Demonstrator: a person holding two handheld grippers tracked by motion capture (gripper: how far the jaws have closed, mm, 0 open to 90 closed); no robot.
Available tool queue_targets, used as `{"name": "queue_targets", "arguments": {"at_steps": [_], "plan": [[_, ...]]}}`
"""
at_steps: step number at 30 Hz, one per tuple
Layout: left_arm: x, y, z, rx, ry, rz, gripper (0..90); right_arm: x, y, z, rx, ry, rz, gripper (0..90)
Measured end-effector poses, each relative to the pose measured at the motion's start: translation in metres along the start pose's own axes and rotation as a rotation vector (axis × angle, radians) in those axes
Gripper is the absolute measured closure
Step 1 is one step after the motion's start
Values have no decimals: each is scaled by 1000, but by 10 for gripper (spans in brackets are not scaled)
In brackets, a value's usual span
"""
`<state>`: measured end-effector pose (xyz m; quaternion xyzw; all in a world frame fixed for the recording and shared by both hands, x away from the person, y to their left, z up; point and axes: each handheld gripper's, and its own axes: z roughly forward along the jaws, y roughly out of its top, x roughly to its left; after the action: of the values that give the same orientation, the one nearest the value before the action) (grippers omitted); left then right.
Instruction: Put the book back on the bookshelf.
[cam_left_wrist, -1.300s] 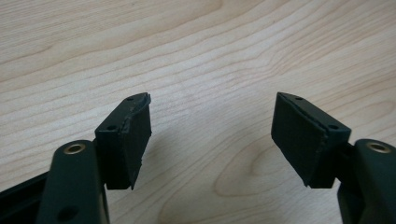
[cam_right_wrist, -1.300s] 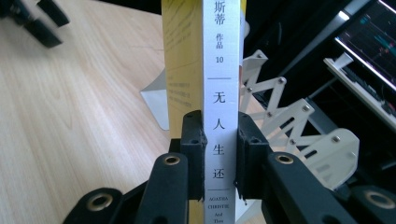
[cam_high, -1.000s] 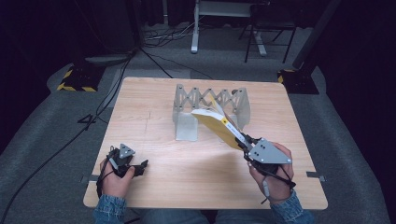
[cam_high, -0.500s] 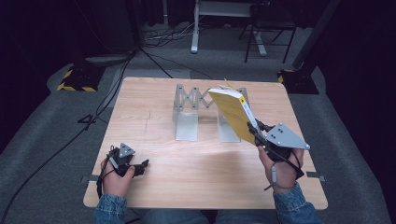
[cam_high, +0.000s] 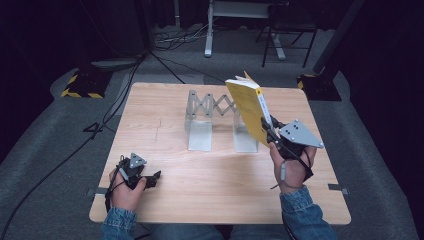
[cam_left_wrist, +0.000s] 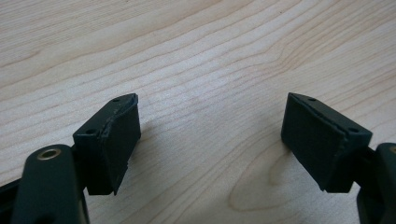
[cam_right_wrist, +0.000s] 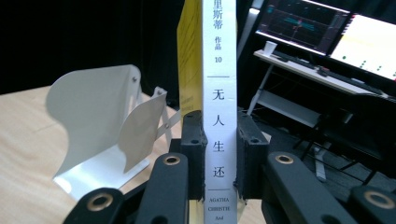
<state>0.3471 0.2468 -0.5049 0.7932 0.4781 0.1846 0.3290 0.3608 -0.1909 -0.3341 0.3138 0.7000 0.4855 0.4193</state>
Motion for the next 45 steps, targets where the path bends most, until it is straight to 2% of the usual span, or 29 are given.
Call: {"name": "queue_targets", "arguments": {"at_steps": [3,9,11,13,15,16,18,21,32,35,37,45], "plan": [[0,0,0,-1,3,2,200,2,2,9,-13,-28,16,766],[0,0,0,1,1,2,200,1,3,21,-15,-50,36,766],[0,0,0,-1,1,0,200,-1,3,25,-20,-52,38,766],[0,0,0,-1,0,0,200,-6,1,29,-38,-57,63,766],[-1,0,1,-3,4,0,196,-7,0,30,-42,-58,76,766],[-1,0,1,-2,4,-2,195,-10,-1,34,-50,-60,98,766],[-1,1,1,-4,2,-4,195,-11,-1,36,-51,-59,103,766],[-1,1,1,-4,3,-1,194,-16,-4,46,-36,-51,137,766],[-1,1,1,-2,0,-1,192,-18,-16,63,-62,-72,173,765],[-1,1,1,-1,0,-1,192,-18,-19,66,-53,-73,178,765],[-1,1,1,-2,0,-1,193,-18,-23,69,-38,-70,184,765],[-1,1,1,-1,0,-1,193,-13,-35,71,-34,-48,199,763]]}}
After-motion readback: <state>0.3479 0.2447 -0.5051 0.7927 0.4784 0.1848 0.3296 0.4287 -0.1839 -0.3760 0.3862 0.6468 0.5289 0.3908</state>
